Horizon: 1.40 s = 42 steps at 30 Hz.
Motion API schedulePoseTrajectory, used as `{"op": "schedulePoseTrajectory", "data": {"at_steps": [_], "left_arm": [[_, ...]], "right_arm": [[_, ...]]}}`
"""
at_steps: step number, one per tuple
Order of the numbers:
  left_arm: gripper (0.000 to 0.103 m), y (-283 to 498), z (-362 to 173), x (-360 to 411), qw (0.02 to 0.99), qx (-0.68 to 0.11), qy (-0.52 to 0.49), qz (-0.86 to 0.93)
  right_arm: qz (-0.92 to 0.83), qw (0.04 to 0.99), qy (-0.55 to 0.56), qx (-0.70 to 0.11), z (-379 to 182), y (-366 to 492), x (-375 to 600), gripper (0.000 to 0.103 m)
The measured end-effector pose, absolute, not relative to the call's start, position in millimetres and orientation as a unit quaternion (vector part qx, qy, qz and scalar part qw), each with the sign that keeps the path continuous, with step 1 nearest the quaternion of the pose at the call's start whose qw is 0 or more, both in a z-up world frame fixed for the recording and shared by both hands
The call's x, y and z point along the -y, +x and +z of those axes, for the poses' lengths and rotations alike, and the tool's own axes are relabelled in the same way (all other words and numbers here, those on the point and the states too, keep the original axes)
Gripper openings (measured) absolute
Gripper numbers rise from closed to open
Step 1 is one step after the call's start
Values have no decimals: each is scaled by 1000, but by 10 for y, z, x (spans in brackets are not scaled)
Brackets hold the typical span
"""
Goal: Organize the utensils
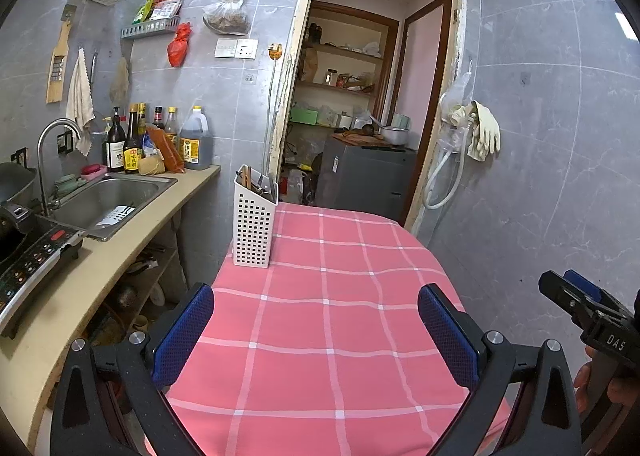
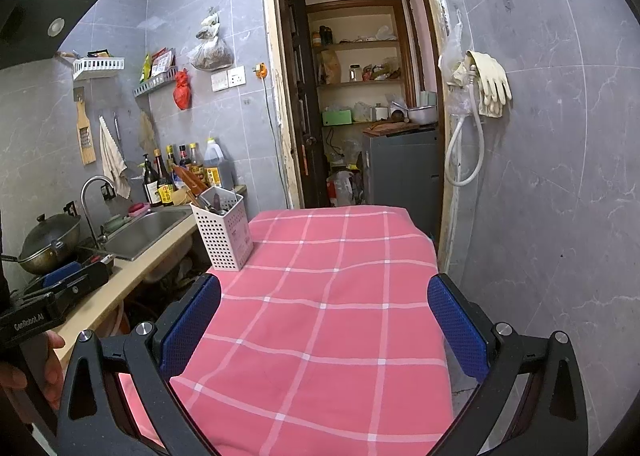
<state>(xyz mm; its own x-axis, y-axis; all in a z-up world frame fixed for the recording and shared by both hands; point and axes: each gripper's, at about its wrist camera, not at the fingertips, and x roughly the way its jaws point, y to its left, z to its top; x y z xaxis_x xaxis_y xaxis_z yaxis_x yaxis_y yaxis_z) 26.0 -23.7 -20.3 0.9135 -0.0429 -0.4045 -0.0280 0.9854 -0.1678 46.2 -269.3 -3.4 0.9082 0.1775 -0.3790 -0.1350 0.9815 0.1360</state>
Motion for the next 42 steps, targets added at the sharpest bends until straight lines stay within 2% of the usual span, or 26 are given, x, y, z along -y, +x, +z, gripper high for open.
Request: {"op": "schedulePoseTrajectory", "data": {"at_steps": [42], "left_arm": [[103,339,-259,272,971,-219,-94,16]], "right_arm": [[86,971,49,-215,-238,485,2751,102]]}}
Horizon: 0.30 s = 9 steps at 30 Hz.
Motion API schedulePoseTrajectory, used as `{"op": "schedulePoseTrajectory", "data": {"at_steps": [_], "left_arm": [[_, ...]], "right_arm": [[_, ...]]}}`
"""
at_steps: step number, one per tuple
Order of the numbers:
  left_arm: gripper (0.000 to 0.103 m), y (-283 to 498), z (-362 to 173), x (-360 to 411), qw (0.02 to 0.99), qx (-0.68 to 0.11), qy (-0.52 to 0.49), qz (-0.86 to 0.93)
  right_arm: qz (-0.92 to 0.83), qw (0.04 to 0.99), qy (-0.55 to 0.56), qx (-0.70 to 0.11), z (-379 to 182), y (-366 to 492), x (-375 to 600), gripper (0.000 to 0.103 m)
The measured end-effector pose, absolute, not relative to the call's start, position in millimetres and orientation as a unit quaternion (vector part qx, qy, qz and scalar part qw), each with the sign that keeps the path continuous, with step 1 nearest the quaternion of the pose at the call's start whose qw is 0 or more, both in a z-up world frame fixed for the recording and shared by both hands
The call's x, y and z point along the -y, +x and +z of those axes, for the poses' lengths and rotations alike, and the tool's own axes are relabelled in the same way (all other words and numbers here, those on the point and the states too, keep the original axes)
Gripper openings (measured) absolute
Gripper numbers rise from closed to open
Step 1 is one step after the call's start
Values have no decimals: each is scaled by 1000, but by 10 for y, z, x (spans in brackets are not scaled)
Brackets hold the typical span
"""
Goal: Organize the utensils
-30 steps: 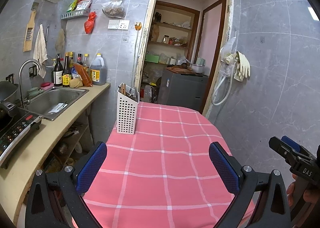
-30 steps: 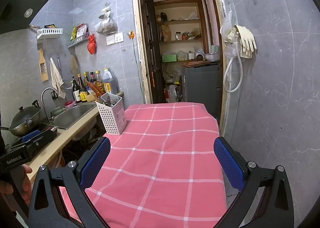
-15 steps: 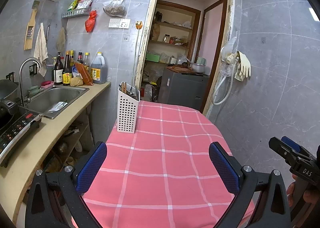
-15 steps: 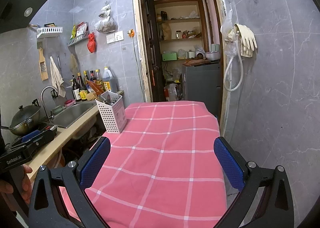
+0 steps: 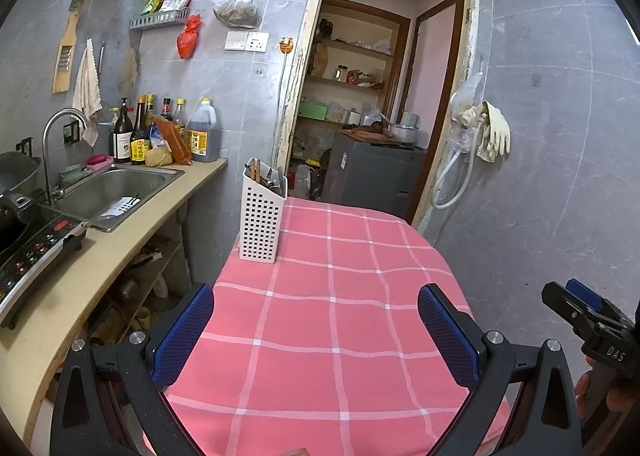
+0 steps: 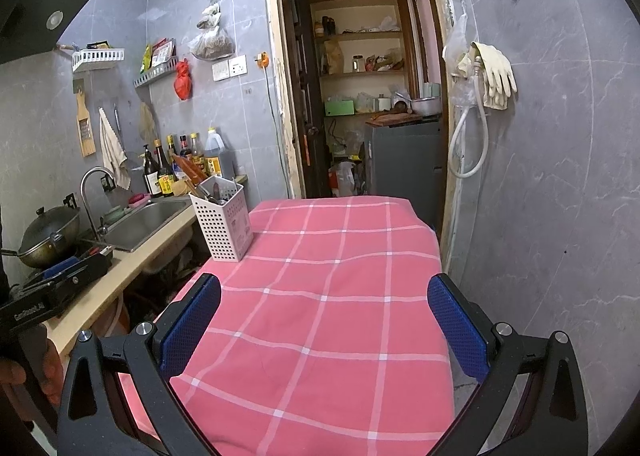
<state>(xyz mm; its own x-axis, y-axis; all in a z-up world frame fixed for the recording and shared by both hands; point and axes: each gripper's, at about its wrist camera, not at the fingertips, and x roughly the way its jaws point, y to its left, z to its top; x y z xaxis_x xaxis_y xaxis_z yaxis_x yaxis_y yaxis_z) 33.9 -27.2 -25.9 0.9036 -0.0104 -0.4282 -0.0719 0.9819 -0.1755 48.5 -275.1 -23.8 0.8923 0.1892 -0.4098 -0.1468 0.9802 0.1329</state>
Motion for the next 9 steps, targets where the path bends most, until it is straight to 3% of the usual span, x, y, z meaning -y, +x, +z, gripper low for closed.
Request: {"op": "schedulePoseTrajectory", "data": {"at_steps": [9], "left_arm": [[103,421,-290,300,970,-227,-79,23]], "right_arm": [[89,968,50,-230,-232,636,2783,102]]}}
